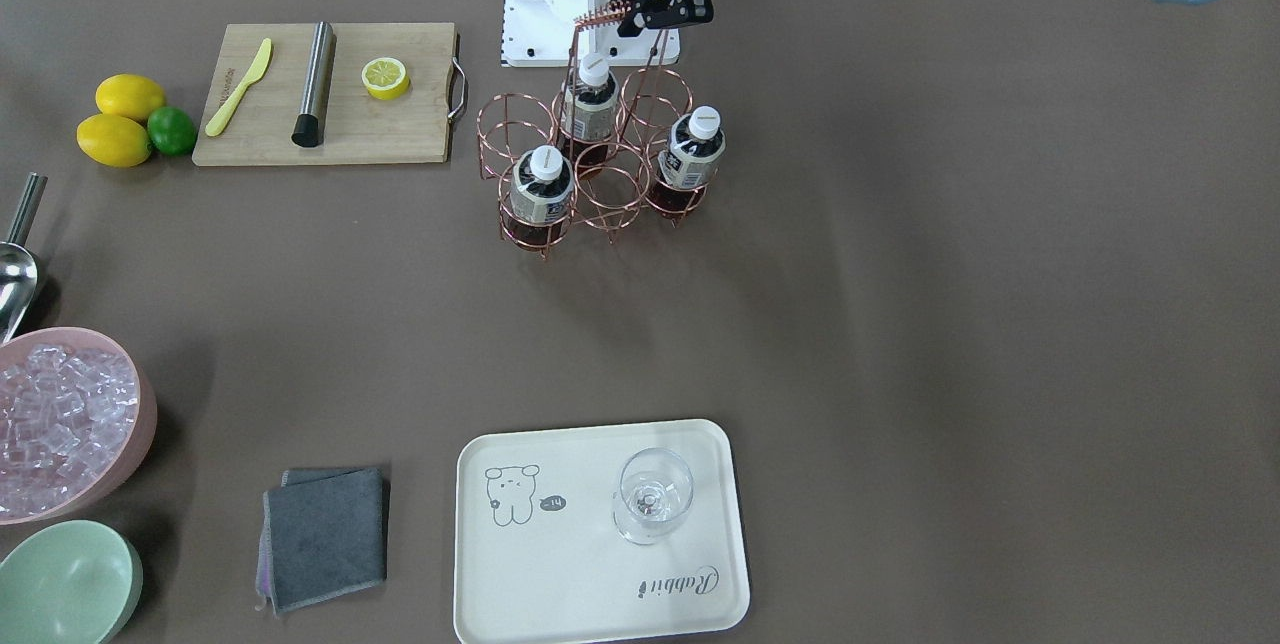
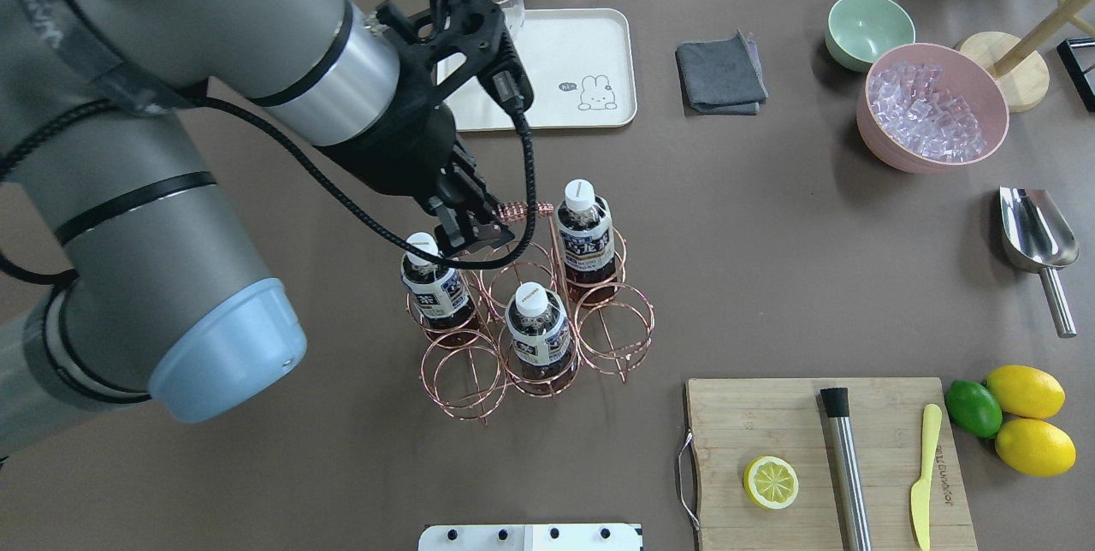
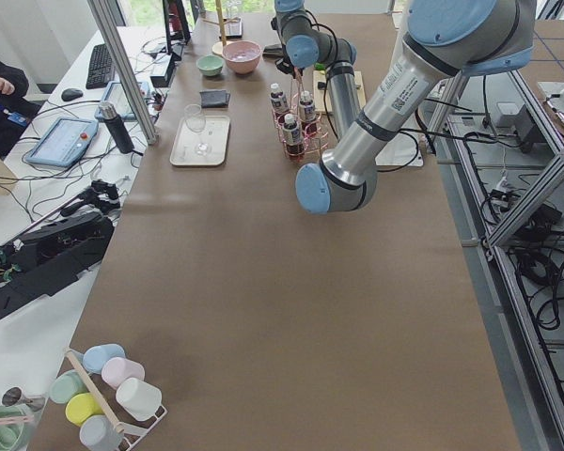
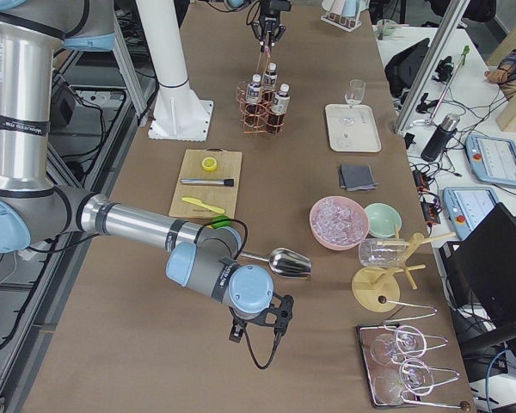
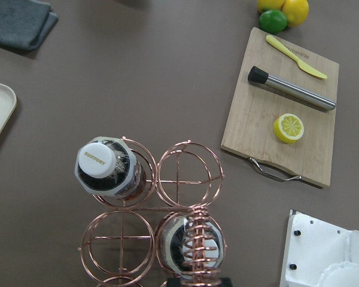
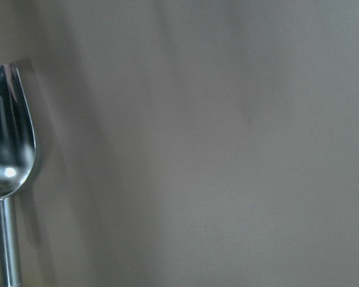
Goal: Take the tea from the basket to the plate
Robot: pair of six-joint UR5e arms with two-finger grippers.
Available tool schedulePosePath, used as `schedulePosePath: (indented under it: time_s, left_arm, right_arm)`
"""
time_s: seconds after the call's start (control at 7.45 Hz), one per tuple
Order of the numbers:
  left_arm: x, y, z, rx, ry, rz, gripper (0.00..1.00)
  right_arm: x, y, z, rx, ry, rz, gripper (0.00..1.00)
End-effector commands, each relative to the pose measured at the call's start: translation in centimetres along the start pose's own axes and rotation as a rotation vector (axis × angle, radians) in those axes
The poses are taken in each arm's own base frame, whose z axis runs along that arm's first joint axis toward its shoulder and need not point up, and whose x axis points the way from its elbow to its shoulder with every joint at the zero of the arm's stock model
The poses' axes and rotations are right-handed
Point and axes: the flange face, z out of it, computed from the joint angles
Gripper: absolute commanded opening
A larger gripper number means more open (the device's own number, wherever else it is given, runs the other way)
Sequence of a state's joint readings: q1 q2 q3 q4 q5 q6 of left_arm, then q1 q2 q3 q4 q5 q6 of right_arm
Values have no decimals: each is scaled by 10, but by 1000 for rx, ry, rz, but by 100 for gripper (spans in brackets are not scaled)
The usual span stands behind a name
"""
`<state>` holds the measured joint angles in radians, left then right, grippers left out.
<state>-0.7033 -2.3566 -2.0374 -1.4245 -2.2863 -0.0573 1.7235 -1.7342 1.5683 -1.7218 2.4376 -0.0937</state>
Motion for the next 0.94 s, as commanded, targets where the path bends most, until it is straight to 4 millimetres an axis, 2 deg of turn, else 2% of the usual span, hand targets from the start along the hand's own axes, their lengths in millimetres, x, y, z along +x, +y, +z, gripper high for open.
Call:
schedulePosePath:
  time_s: [0.0, 0.13, 0.27, 0.4, 0.54, 0.81]
  left_arm:
    - [1, -34, 14, 3, -2, 6, 0]
    - [0, -33, 15, 1, -2, 4, 0]
    - [-1, -33, 16, -1, -3, 3, 0]
    - [-3, -29, 21, -11, -3, 5, 0]
    - [-3, -27, 34, -25, 10, 6, 0]
    - [-10, -29, 48, -19, 15, 14, 0]
  right_arm:
    - [-55, -6, -19, 32, 12, 75, 100]
    - [-99, -5, -25, 36, 21, 120, 100]
    - [-156, -7, -34, 52, 23, 106, 100]
    - [-202, -13, -38, 57, 17, 161, 100]
    - [-238, -17, -39, 57, 5, 187, 100]
    - [-325, -8, -36, 35, -23, 318, 100]
